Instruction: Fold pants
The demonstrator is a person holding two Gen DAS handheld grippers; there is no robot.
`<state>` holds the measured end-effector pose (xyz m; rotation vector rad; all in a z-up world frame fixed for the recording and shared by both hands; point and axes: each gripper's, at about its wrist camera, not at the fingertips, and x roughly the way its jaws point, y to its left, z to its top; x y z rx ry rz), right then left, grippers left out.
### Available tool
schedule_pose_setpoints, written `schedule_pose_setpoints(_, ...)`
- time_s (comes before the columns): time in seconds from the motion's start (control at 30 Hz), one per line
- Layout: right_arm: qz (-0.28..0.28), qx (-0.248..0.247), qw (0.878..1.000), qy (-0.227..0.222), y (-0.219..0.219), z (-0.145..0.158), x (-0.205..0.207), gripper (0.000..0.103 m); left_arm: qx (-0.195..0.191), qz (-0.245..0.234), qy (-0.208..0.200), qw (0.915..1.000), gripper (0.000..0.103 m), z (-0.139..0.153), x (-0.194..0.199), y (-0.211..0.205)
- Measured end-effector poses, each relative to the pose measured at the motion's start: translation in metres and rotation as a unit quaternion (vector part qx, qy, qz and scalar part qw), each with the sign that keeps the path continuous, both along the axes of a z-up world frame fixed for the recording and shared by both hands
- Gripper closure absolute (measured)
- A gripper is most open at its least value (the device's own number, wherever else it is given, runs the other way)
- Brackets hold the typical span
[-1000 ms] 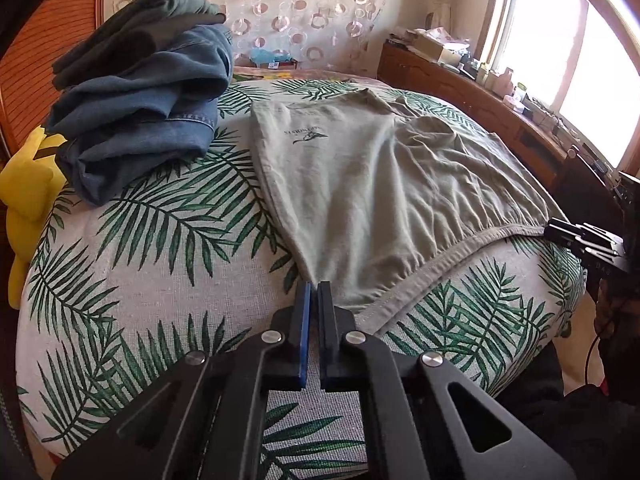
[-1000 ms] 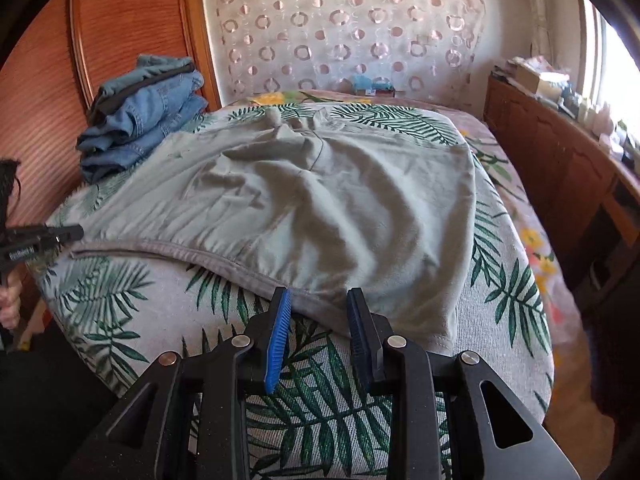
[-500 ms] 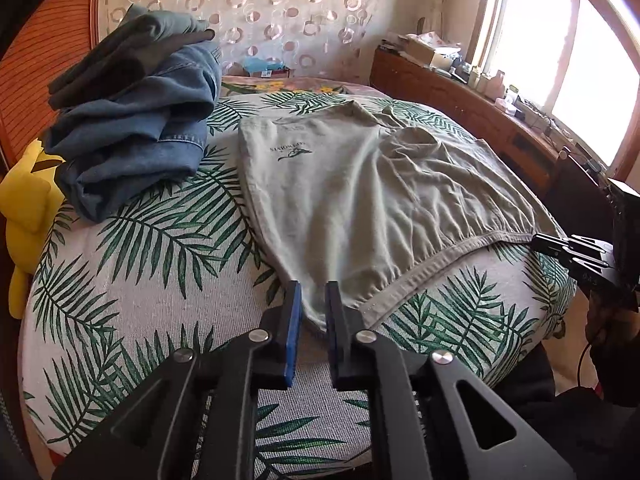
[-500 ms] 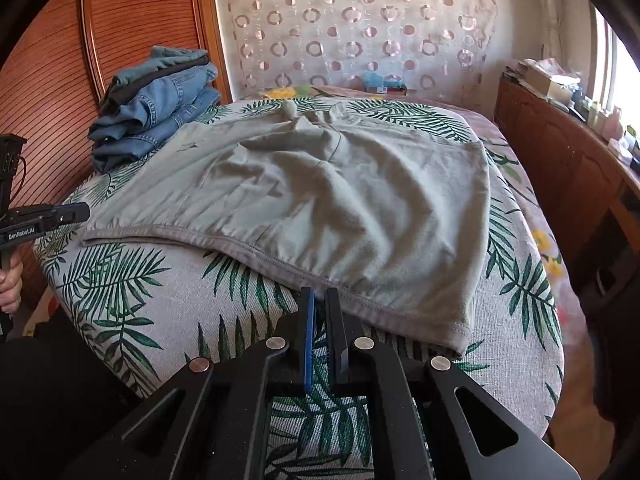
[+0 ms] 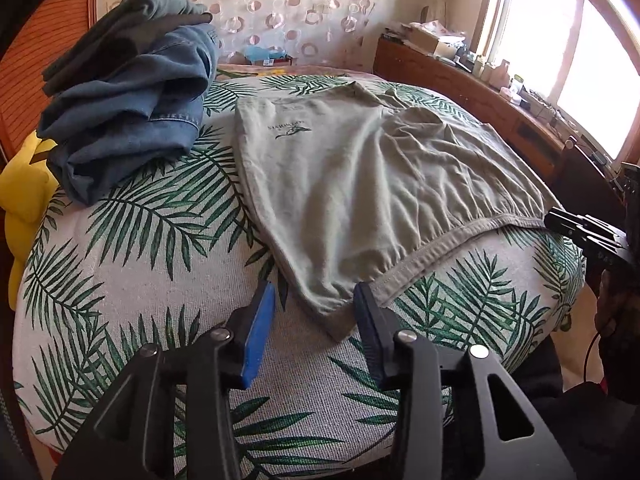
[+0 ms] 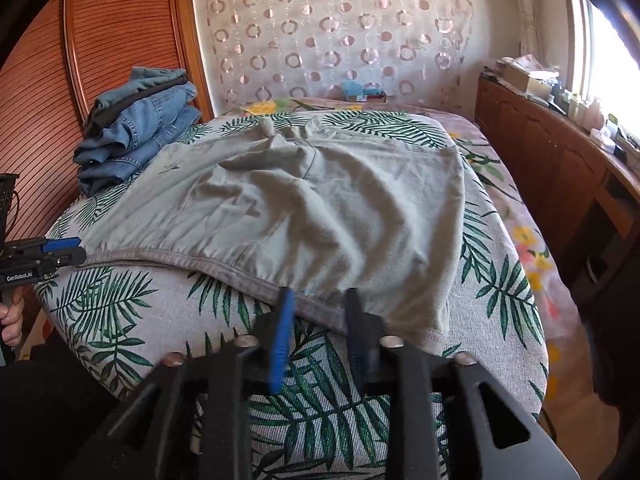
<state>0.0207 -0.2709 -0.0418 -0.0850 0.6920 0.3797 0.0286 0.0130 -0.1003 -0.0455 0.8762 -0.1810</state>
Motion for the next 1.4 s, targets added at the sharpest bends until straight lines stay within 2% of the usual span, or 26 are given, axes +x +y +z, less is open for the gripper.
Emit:
schedule_pose_setpoints(0.13,-0.003,0.006,1.0,0.003,0.0,-0.002,0.001,0.062,0.001,-0.023,-0.001,0.9997,0.09,0.001,-0.002,-0.007)
schedule_pose_setpoints(0.3,-0.002,0.005,1.0,0.003,-0.001,-0.001,-0.001,0.061,0.011,-0.037,-0.004,0.9992,0.097,0.006,-0.001,-0.014)
schedule_pose_setpoints(0.47,-0.002,0.011,1.0,-0.002,-0.006,0.001,-0.005,0.061,0.003,-0.054,-0.023,0.9983,0.098,0.023,0.007,-0.023)
schedule_pose_setpoints(0.73,-0.019,0.023,1.0,-0.003,-0.02,0.001,-0.007,0.061,0.008,-0.111,-0.052,0.9924,0.099,0.057,0.034,-0.065)
schedule_pose_setpoints(1.1,-0.037,0.031,0.999,-0.014,-0.034,0.006,-0.015,0.061,0.001,-0.187,-0.062,0.9805,0.099,0.085,0.068,-0.139)
schedule_pose_setpoints(1.4,-0.054,0.032,0.998,-0.024,-0.043,0.009,-0.019,0.061,-0.005,-0.248,-0.069,0.9663,0.099,0.11,0.077,-0.202)
